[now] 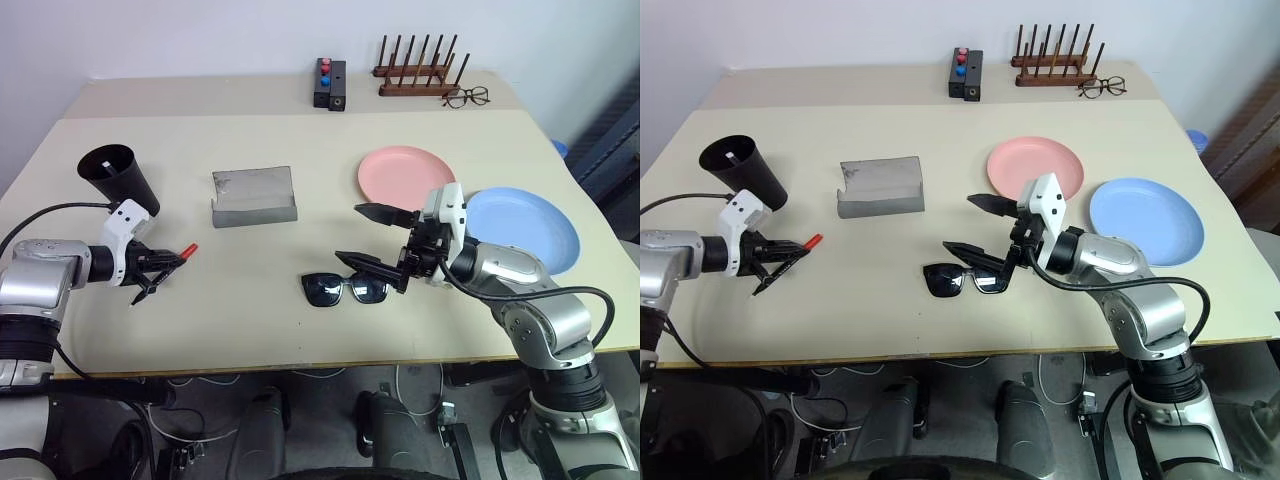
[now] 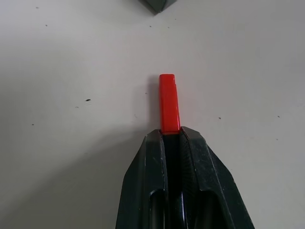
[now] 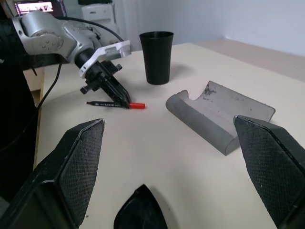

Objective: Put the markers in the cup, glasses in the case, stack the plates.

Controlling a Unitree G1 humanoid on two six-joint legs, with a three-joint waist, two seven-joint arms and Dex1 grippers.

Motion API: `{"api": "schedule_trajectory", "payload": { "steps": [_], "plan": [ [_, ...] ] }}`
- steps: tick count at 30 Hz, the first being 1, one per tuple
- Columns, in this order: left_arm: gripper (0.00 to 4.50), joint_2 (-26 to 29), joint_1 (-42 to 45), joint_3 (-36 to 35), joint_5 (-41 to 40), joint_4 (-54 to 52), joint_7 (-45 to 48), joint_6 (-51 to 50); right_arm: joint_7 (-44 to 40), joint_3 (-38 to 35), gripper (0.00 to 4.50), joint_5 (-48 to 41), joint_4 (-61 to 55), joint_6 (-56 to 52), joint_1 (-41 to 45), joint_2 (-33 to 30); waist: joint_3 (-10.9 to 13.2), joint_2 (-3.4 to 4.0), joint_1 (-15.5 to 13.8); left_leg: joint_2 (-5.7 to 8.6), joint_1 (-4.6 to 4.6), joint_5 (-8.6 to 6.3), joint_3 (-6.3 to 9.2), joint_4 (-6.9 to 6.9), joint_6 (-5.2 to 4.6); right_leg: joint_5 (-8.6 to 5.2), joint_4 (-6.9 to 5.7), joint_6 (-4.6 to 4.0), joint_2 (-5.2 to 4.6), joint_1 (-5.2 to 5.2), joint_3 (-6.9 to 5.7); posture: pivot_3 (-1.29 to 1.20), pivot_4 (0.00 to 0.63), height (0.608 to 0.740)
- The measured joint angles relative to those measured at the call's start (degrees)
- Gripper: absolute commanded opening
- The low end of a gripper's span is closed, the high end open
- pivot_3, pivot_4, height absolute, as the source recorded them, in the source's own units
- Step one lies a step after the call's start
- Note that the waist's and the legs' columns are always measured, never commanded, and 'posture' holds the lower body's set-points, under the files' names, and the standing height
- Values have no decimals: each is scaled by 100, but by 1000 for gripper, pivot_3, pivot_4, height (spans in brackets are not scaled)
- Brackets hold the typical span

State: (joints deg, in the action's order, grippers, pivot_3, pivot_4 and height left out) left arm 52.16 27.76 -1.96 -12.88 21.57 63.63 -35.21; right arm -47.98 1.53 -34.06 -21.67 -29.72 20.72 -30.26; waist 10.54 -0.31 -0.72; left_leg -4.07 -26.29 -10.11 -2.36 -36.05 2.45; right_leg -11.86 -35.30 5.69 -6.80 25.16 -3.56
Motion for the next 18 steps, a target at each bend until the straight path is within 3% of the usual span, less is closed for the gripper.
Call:
{"api": "schedule_trajectory", "payload": {
  "steps": [5,11,18],
  "plan": [
    [46,-79,-63,-621,-510,-50,75,24,-249,4,4404,59,13,10,-109,-274,7,-13,-6,0,-14,0,1,-6,0,0,6,0,0,4,-1,0,150,740],
    [46,-532,86,-1843,-1266,-456,-111,1159,-288,0,4404,61,95,35,-117,-230,8,-15,1,0,-9,1,1,-5,-1,1,4,1,0,1,-1,0,150,740],
    [46,-1162,929,-2416,-1550,-97,-722,2540,-293,23,4404,73,245,120,39,-111,10,-28,-5,2,-9,2,2,-11,-2,12,4,20,2,-8,-1,0,150,740]
  ]
}}
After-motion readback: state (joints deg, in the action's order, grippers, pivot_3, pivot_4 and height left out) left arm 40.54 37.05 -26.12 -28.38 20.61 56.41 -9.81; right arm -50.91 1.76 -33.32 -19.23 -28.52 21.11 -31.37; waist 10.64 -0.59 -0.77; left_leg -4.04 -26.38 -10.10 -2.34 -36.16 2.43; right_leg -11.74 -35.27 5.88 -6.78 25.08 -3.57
